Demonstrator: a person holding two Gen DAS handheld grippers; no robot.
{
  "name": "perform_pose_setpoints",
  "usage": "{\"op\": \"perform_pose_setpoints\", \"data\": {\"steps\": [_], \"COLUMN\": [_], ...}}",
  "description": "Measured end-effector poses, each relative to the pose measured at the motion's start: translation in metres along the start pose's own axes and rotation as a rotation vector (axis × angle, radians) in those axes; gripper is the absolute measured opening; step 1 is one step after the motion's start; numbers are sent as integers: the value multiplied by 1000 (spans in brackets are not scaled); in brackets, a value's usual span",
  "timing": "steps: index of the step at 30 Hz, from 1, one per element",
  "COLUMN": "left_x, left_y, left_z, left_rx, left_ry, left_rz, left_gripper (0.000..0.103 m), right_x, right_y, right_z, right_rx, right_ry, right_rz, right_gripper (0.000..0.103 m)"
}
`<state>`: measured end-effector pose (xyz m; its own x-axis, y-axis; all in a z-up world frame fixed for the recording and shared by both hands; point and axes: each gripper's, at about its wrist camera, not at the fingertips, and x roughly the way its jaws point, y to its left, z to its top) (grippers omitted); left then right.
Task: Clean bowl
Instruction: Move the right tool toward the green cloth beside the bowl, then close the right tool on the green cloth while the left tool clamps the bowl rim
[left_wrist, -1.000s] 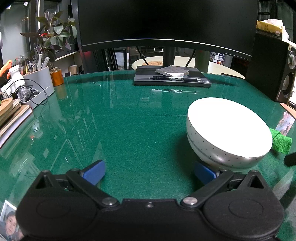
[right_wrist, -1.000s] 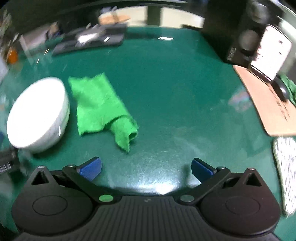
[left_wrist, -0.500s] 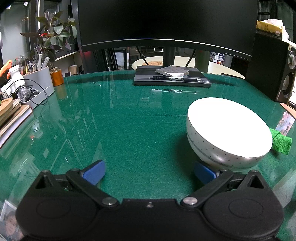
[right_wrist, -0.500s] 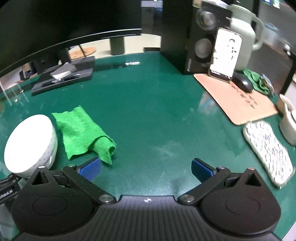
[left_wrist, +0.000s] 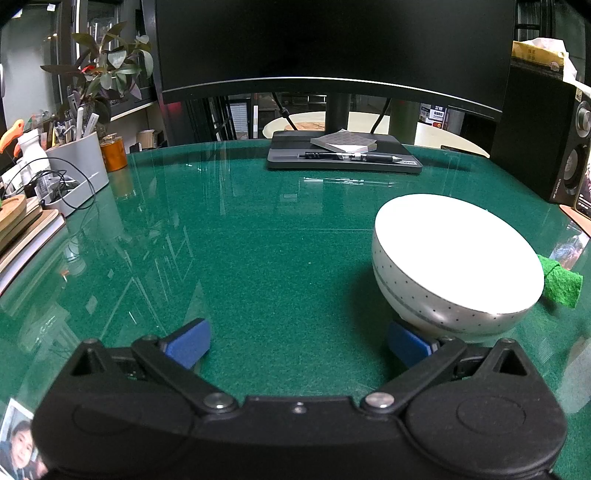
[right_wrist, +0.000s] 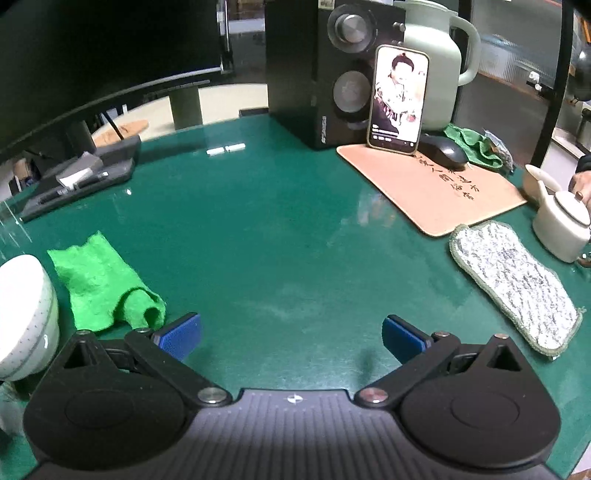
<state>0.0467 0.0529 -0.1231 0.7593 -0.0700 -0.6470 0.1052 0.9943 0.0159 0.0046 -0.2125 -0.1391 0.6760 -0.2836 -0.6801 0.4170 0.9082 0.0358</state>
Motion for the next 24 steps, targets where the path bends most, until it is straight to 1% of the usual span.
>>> {"op": "perform_pose_setpoints", "data": {"steps": [2, 5, 6, 7, 8, 9, 10, 12, 15, 16, 17, 18, 19, 20, 21, 23, 24], "left_x": [0, 0, 0, 0, 0, 0, 0, 0, 0, 0, -1, -1, -2, -2, -5, -13, -16], "left_y": [0, 0, 0, 0, 0, 0, -1, -1, -1, -1, 1, 3, 5, 7, 13, 25, 31], "left_z": [0, 0, 0, 0, 0, 0, 0, 0, 0, 0, 1, 1, 2, 2, 3, 6, 7], "left_rx": [0, 0, 0, -1, -2, -3, -3, -3, -3, -3, 1, 7, 12, 17, -6, -58, -84], "left_ry": [0, 0, 0, 0, 0, 0, 0, 0, 0, 0, 5, 11, 17, 22, 44, 92, 115], "left_rz": [0, 0, 0, 0, 2, 3, 4, 4, 4, 5, -5, -16, -27, -37, -38, -37, -36], "left_gripper": [103, 103, 103, 103, 103, 103, 103, 103, 103, 103, 103, 103, 103, 103, 103, 103, 103], "right_x": [-2, -3, -3, -1, 0, 1, 9, 21, 32, 34, 36, 38, 40, 42, 47, 56, 58], "right_y": [1, 11, 19, 28, 34, 39, 50, 60, 67, 69, 73, 75, 77, 80, 82, 84, 85], "right_z": [0, 7, 13, 19, 22, 25, 34, 45, 51, 51, 50, 50, 49, 49, 49, 47, 45], "right_rx": [-15, -80, -126, -169, -191, -207, -229, -237, -254, -270, -300, -323, -343, -364, -382, -411, -430], "right_ry": [-30, -82, -88, -87, -86, -85, -69, -30, 22, 34, 42, 43, 43, 42, 51, 66, 67], "right_rz": [8, 68, 100, 124, 135, 142, 156, 228, 371, 396, 400, 397, 395, 393, 392, 393, 397], "right_gripper": [103, 103, 101, 87, 71, 29, 17, 18, 22, 22, 23, 27, 36, 42, 51, 51, 43]}}
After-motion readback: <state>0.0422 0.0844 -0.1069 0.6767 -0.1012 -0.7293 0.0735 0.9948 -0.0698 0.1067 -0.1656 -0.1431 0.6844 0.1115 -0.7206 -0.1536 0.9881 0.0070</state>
